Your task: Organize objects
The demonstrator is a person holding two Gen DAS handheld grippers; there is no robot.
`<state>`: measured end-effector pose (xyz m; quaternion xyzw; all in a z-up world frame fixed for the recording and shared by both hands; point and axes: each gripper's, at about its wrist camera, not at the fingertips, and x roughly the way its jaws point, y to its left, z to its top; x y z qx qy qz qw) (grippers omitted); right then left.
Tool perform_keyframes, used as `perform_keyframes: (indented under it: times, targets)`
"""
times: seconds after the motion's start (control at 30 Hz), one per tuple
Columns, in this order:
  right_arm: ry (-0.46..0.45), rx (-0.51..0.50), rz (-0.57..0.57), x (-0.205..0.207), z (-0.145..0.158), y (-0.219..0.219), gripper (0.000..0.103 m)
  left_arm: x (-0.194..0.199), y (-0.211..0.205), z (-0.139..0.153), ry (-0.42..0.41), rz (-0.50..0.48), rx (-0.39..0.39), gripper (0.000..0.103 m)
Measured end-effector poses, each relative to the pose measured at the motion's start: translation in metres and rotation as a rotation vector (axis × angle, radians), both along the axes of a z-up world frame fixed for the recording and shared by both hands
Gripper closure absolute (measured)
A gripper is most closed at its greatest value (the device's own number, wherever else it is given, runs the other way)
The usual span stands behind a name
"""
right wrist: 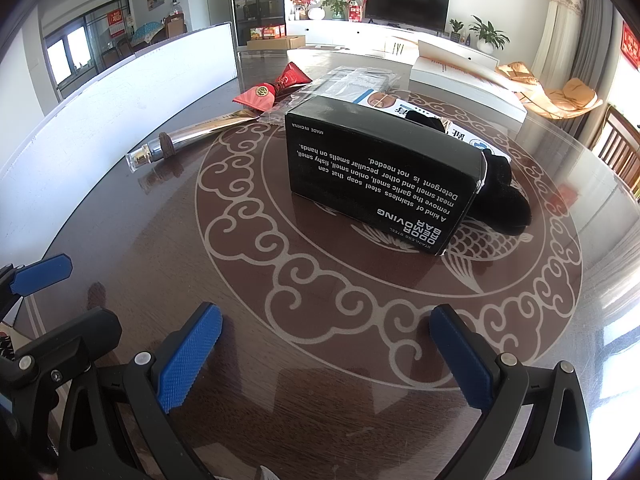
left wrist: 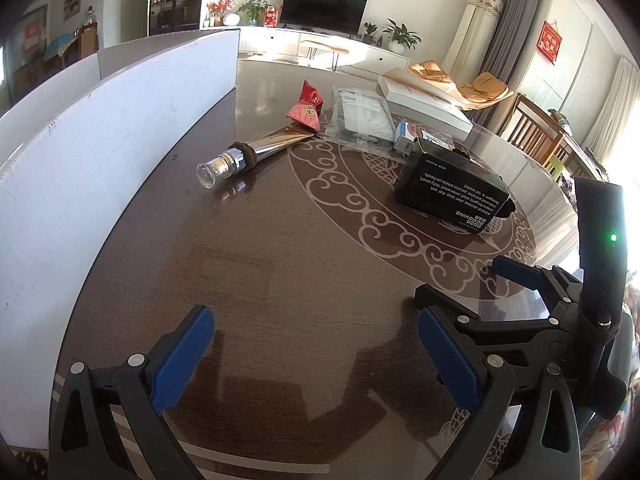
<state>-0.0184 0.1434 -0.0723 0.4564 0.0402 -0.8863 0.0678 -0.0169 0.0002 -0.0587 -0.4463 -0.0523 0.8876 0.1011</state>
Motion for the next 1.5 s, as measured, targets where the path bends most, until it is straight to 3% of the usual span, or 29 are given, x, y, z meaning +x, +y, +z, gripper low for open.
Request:
perform_keyframes:
  times: [1.03, 1.33, 1.5]
  targets:
    - [0.0, 0.0, 0.0, 0.0, 0.0, 0.0, 0.0, 0.0, -0.002, -0.001, -0.008, 0.009, 0.014, 0.0]
    - [0.0, 0.0, 0.0, 0.0, 0.0, 0.0, 0.0, 0.006, -0.027, 0.009, 0.031, 0.096, 0.101, 0.0]
    - [0.0, 0.0, 0.0, 0.0, 0.0, 0.0, 0.0, 0.004, -0.032, 0.007, 0.02, 0.131, 0.109, 0.0]
